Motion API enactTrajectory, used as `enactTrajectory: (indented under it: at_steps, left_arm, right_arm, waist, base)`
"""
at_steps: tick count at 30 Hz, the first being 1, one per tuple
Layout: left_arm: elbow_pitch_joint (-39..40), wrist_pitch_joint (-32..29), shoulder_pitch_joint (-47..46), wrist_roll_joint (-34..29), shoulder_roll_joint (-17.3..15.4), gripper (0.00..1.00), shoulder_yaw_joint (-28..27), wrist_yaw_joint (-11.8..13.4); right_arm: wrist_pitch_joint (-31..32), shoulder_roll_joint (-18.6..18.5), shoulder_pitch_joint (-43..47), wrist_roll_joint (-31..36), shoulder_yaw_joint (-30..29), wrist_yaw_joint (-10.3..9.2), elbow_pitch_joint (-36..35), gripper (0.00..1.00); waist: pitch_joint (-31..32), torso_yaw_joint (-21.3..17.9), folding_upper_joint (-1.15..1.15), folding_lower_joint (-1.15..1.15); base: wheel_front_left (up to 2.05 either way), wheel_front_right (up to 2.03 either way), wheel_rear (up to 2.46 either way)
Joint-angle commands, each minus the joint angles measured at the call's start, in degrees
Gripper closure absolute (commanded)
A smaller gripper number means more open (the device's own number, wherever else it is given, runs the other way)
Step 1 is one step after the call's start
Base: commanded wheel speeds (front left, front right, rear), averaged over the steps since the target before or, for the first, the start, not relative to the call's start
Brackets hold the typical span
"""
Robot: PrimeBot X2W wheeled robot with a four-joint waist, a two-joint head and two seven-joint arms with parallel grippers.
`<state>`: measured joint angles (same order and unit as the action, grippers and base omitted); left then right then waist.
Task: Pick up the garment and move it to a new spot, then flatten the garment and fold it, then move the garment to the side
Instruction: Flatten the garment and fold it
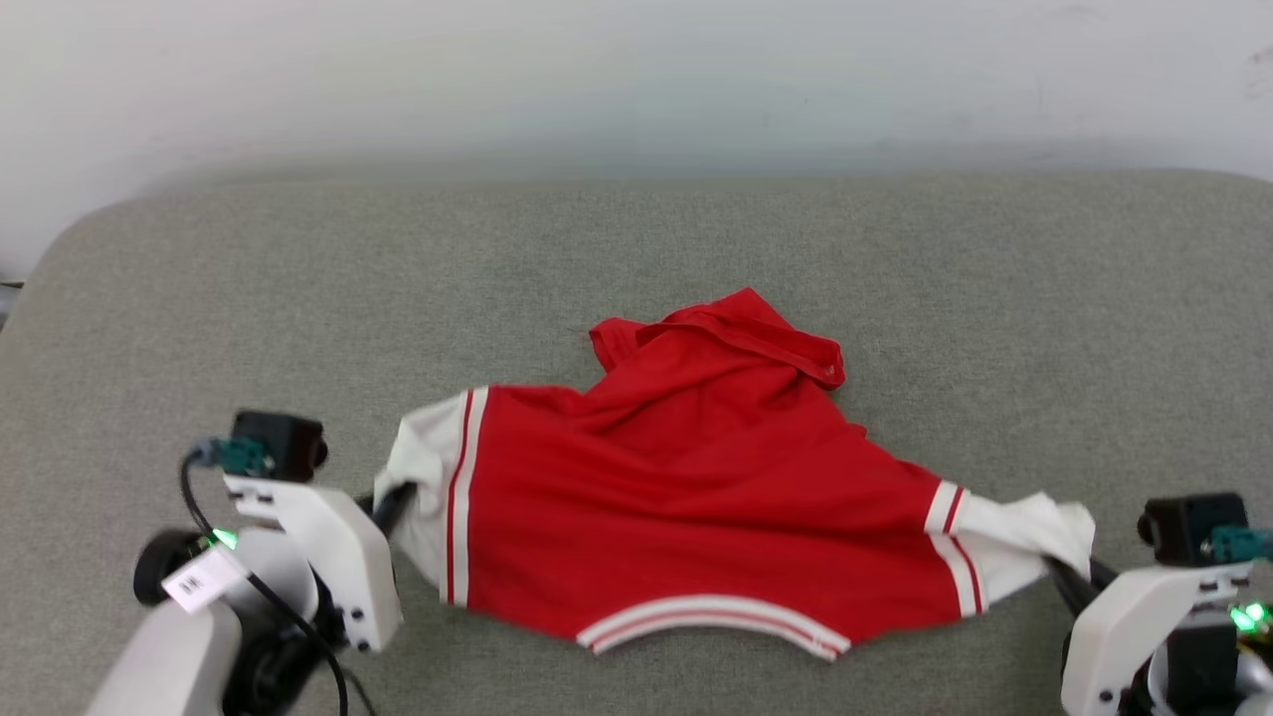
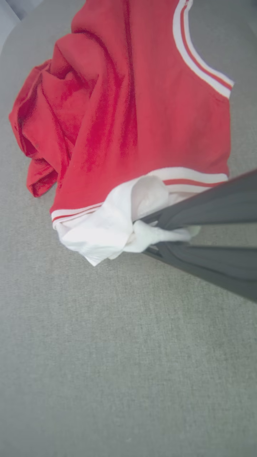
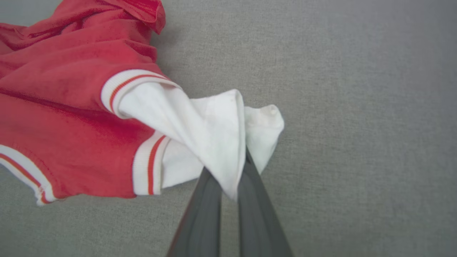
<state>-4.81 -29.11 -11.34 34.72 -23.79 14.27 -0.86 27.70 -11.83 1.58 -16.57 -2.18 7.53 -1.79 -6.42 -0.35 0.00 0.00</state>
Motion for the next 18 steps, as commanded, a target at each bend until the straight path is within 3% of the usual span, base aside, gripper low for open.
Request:
enactTrajectory:
  at_steps: [1,9,18]
  left_arm:
    - [1.16,1.32,-2.40,0.10,-0.63,1.00,-1.10,-0.40]
    - [2.78,4.65,-10.90,-1.90,-0.30,1.00,-1.90,-0.68]
    - [-5.04,11.78,-27.37,-5.61,1.54,1.00,-1.99,-1.33]
  right_arm:
    - [-0.36,-0.73,-2.34,0.17,-0.06,-0.08,-0.10,1.00]
    - [-1.55,-1.91,-11.31,-0.11,0.58,-0.08,1.47,1.00]
    - [-5.23,-2.92,-29.37,-1.70,2.08,-0.08,8.40,1.00]
  waist:
    - [0.90,0.39,0.00,0.00]
    - [2.54,0.16,0.00,0.00]
    - [-0.48,-1.06,0.00,0.00]
  base:
    - [0.00,0.00,0.00]
    - [0.00,0.00,0.00]
    - [0.00,0.00,0.00]
